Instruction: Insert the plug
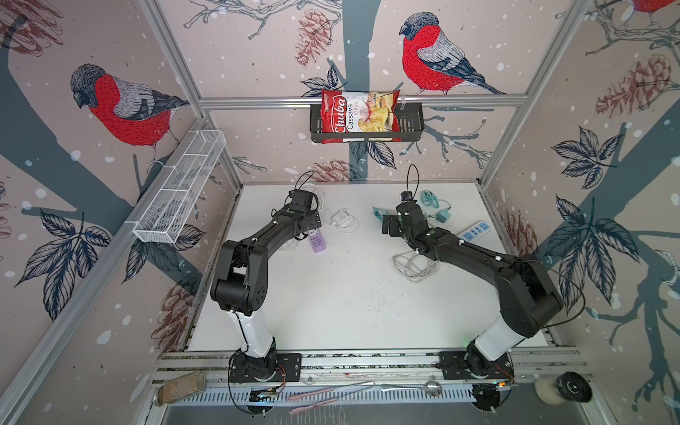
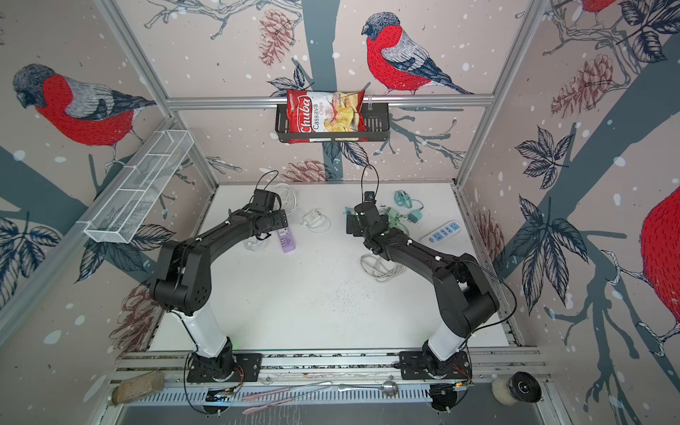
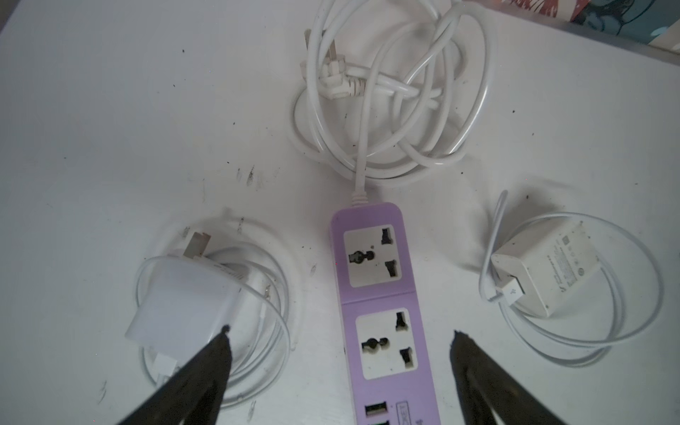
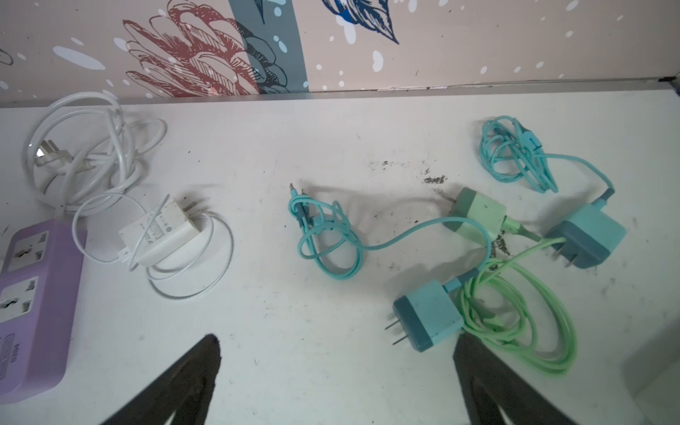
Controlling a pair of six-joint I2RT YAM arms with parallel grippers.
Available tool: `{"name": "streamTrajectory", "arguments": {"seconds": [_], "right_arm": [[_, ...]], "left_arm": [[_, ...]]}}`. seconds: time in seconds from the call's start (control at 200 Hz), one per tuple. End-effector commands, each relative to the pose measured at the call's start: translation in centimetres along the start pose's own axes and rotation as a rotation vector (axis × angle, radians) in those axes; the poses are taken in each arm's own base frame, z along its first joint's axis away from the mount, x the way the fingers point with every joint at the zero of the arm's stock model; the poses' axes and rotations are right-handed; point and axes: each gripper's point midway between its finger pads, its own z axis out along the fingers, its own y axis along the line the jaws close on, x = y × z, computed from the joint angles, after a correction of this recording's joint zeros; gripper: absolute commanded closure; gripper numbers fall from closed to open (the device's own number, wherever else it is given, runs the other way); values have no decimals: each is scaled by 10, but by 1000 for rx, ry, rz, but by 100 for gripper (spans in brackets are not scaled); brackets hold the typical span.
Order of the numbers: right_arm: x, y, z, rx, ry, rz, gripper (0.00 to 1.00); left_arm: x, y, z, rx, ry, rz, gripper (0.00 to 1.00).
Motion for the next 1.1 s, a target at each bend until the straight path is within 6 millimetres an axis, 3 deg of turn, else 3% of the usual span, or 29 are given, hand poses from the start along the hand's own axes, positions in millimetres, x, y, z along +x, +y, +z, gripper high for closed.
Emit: {"name": "streamTrajectory", "arguments": {"seconds": [0.0, 0.49, 1.096], "right_arm": [[9, 7, -1, -3, 23, 6, 0], [27, 15, -2, 4, 65, -33, 0], [45, 8, -2, 10, 100, -60, 0]], "left_arm": [[12, -4, 7, -3, 79, -18, 9], [12, -15, 37, -15, 127, -33, 12], [24, -23, 71, -28, 203, -12, 25]]}}
